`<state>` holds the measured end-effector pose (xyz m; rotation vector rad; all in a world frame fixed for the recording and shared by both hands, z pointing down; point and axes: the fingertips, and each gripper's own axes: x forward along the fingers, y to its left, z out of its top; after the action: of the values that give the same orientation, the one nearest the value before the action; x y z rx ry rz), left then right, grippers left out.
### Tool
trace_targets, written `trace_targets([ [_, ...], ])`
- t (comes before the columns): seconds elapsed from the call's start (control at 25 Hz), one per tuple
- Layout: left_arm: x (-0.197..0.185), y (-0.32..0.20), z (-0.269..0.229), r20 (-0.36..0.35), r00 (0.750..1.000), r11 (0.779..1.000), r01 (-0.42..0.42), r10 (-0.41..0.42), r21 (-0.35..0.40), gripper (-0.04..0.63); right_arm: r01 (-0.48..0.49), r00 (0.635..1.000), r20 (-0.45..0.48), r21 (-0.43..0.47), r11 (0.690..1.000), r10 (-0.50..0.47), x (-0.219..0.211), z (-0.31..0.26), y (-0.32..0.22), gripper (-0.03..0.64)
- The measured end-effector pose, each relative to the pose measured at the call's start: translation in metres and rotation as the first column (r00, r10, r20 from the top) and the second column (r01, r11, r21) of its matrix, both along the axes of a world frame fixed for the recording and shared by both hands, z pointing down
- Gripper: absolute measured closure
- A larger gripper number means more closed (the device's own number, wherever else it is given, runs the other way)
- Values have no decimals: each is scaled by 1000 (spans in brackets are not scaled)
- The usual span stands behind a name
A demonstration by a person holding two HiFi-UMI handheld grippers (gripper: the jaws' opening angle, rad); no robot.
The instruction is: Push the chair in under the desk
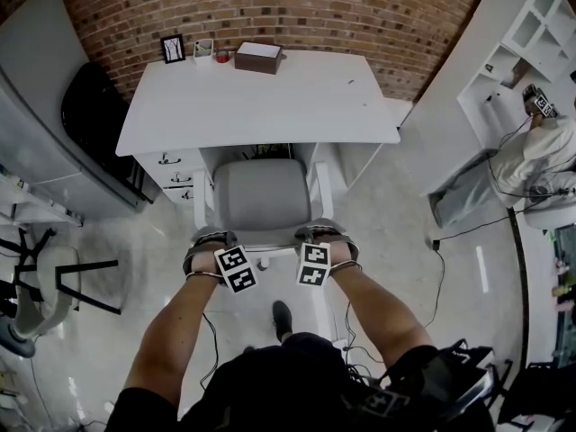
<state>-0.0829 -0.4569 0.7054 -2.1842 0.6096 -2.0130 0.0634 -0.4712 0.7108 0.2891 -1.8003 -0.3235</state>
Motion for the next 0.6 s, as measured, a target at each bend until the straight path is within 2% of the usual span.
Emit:
trace_targets([
  [0.6, 3, -24, 3, 7, 1000, 1000, 15, -15, -7, 479, 10, 1000, 1, 22, 1000, -10, 4, 2, -27, 506],
])
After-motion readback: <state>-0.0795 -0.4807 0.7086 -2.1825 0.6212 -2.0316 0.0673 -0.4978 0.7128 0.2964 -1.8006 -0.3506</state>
